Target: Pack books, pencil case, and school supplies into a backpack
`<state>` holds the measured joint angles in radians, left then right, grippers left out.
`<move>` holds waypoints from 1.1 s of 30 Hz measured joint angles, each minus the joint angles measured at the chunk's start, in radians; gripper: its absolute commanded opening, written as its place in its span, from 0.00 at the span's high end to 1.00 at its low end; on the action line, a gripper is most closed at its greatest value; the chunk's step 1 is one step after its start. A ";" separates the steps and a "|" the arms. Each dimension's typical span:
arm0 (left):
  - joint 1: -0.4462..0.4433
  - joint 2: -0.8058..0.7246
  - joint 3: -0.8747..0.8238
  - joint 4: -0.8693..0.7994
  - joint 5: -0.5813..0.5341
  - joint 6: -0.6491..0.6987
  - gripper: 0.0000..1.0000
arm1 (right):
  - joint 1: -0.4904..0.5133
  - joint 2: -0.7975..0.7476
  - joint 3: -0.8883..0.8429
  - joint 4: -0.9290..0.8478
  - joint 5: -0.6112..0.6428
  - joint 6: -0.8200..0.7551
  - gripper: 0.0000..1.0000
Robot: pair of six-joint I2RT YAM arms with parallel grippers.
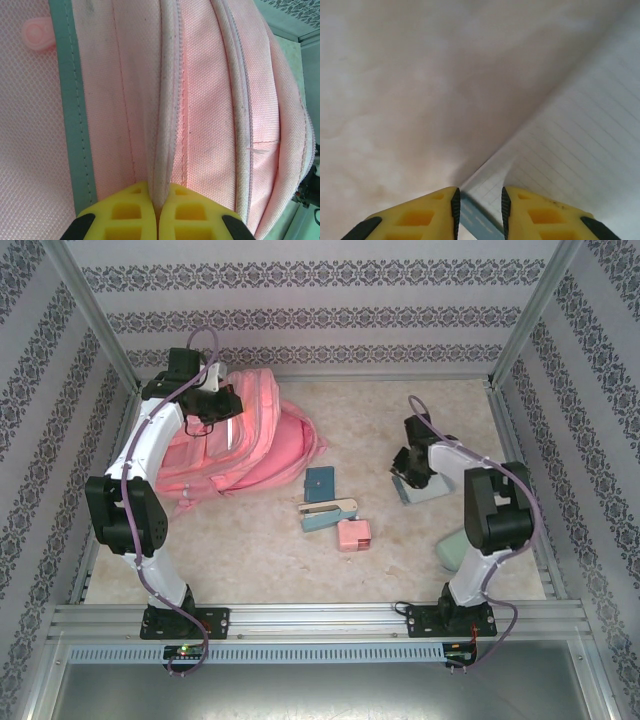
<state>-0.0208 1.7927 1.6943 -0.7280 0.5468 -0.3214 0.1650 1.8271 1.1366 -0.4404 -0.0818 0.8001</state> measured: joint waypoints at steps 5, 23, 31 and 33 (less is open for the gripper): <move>-0.006 0.000 -0.011 0.002 0.002 0.000 0.94 | 0.050 0.115 0.150 -0.007 -0.056 -0.001 0.67; -0.171 0.041 0.017 0.021 -0.005 -0.020 0.55 | 0.060 0.141 0.277 -0.062 -0.097 -0.094 0.57; -0.305 0.222 0.129 0.039 -0.006 -0.031 0.61 | 0.060 0.070 0.156 -0.046 -0.100 -0.094 0.60; -0.334 0.261 0.149 0.037 -0.006 -0.031 0.61 | 0.060 0.069 0.122 -0.042 -0.100 -0.085 0.58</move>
<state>-0.3546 2.0541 1.8435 -0.6910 0.5411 -0.3523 0.2245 1.8965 1.2591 -0.4820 -0.1814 0.7155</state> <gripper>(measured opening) 0.389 0.401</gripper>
